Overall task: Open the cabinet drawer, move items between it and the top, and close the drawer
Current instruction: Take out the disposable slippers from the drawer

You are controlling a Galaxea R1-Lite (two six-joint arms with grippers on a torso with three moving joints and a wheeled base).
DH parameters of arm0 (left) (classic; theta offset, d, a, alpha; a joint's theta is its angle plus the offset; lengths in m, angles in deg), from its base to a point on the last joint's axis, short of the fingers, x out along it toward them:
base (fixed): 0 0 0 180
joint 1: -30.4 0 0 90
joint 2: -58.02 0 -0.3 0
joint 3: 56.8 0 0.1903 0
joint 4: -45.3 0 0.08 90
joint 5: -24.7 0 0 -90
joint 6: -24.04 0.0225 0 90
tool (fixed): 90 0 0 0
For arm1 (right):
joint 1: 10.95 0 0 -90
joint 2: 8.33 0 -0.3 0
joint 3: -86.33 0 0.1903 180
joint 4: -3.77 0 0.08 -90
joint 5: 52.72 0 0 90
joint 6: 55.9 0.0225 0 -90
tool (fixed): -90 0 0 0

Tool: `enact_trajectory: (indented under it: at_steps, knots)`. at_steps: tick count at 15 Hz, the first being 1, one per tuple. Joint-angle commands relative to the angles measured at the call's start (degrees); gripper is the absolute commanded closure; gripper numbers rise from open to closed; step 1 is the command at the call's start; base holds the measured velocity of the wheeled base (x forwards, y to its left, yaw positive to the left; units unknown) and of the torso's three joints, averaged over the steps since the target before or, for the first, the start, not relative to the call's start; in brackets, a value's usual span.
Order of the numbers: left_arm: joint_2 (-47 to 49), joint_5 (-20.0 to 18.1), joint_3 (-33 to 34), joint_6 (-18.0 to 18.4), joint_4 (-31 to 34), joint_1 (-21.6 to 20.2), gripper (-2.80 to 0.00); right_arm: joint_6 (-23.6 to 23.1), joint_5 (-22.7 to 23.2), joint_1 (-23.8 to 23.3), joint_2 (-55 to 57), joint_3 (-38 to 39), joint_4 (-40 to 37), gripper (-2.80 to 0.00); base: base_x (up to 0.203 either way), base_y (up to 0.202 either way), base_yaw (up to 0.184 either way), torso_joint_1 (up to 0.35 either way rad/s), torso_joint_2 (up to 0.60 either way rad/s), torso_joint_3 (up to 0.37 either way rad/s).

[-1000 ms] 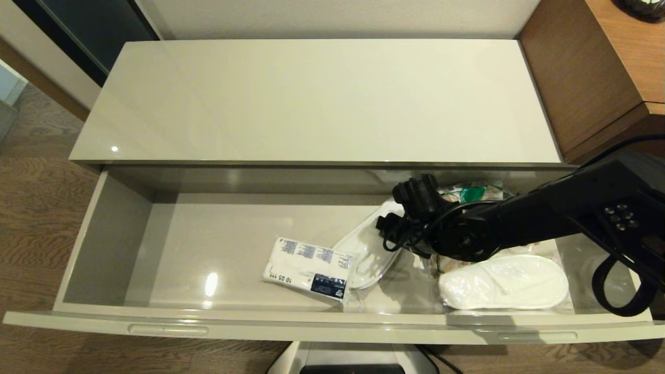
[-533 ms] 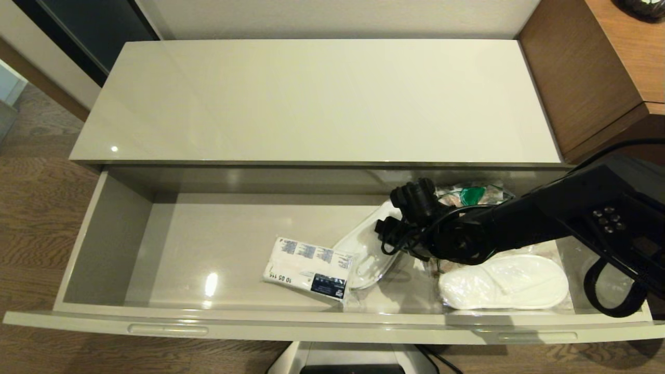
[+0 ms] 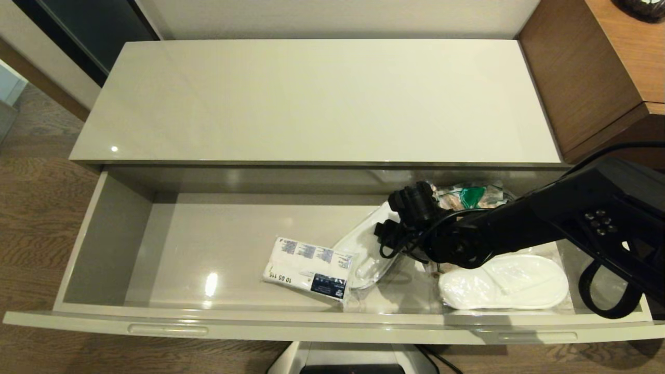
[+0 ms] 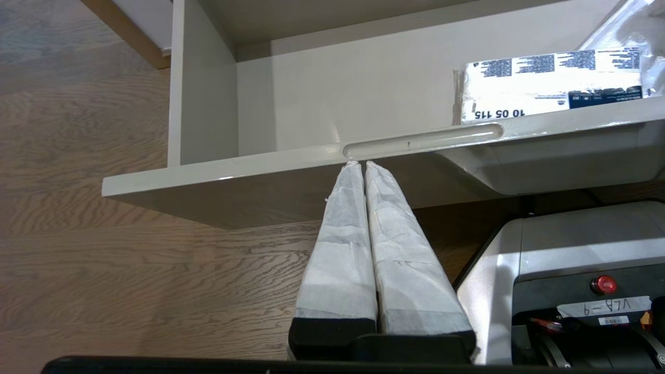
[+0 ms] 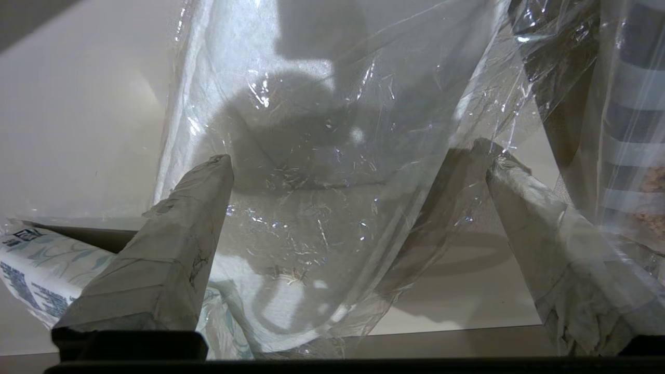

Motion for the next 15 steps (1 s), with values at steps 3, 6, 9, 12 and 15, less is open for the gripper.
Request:
enact_trajectory:
  at_steps: [3,6,9,12,15]
  knots:
    - [0.1,0.0,0.0,0.1,0.0,0.0,0.00,0.2,-0.1,0.0,0.3,-0.1,0.1,0.00,0.000,0.000,0.000,0.000,0.00,0.000]
    - [0.1,0.0,0.0,0.1,0.0,0.0,0.00,-0.5,-0.1,0.0,-0.1,0.1,0.1,0.00,0.000,0.000,0.000,0.000,0.00,0.000]
    - [0.1,0.0,0.0,0.1,0.0,0.0,0.00,-0.4,-0.1,0.0,-0.2,0.1,0.1,0.00,0.000,0.000,0.000,0.000,0.00,0.000]
    - [0.1,0.0,0.0,0.1,0.0,0.0,0.00,-0.4,0.0,0.0,-0.2,0.1,0.1,0.00,0.000,0.000,0.000,0.000,0.00,0.000]
    - [0.1,0.0,0.0,0.1,0.0,0.0,0.00,-0.4,-0.1,0.0,-0.2,0.0,0.1,0.00,0.000,0.000,0.000,0.000,0.00,0.000]
